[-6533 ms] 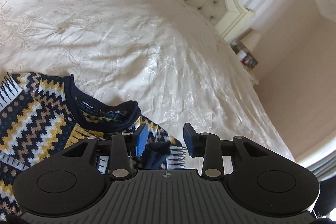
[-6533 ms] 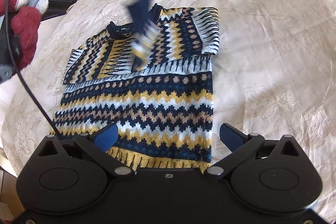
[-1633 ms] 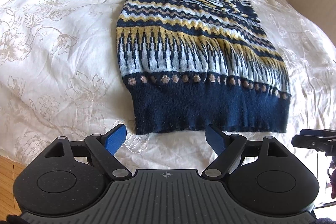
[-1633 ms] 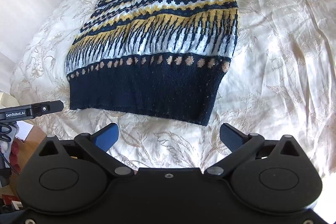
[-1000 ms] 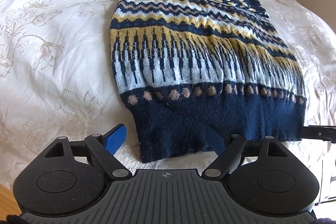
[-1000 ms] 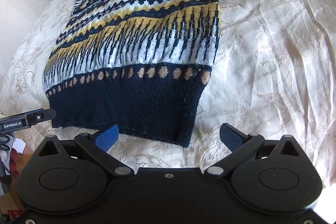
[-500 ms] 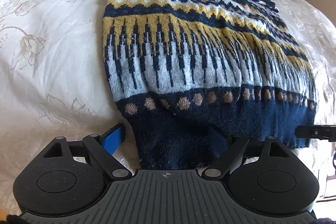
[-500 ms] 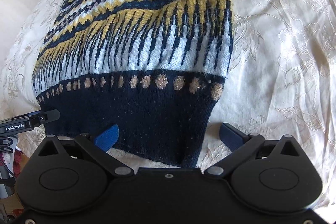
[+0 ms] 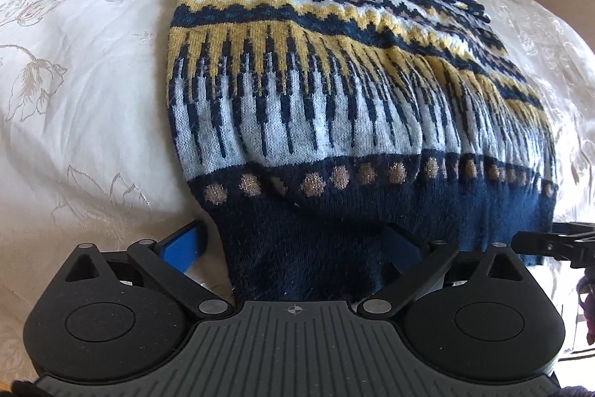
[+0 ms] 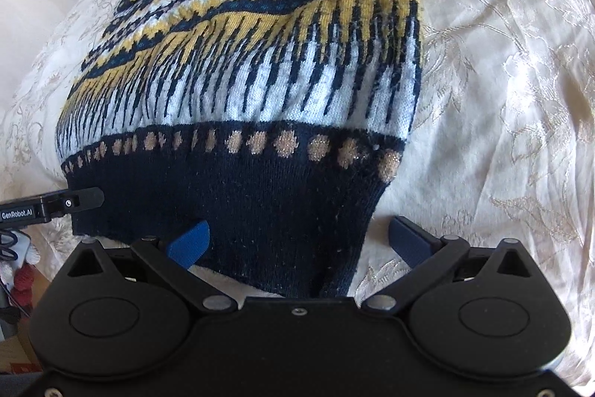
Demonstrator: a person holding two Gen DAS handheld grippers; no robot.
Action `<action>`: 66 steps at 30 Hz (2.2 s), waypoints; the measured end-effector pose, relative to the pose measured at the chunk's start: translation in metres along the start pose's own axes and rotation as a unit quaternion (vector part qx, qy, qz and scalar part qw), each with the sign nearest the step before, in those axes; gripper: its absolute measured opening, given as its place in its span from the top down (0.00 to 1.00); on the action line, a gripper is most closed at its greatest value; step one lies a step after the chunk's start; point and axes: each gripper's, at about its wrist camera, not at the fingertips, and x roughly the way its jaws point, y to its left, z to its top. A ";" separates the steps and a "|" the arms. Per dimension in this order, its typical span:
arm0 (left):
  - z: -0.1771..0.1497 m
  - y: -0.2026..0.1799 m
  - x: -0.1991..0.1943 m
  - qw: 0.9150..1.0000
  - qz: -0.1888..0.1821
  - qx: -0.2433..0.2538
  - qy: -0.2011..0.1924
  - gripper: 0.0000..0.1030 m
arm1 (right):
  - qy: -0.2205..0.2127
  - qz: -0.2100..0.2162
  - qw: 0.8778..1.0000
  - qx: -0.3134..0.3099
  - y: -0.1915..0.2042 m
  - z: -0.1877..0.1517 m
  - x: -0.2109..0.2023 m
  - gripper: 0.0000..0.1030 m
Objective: Fold small clothes
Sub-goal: 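Grasp the navy hem with both grippers and lift it, then fold the held hem up over the sweater body toward the collar with both grippers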
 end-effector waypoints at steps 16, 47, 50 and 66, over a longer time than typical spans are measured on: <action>0.007 0.023 -0.045 0.996 -0.052 -0.074 -0.012 0.95 | 0.010 0.072 0.995 0.063 -0.012 0.009 -0.037 0.87; 0.271 0.035 -0.051 0.964 -0.121 -0.115 -0.208 0.95 | -0.205 0.103 0.964 0.133 -0.014 0.270 -0.059 0.88; 0.288 0.035 -0.038 0.966 -0.106 -0.125 -0.202 0.95 | -0.196 0.102 0.966 0.137 -0.021 0.296 -0.044 0.88; 0.345 0.048 0.010 0.972 0.003 -0.144 -0.186 0.66 | -0.164 0.064 0.975 0.137 -0.041 0.367 0.020 0.39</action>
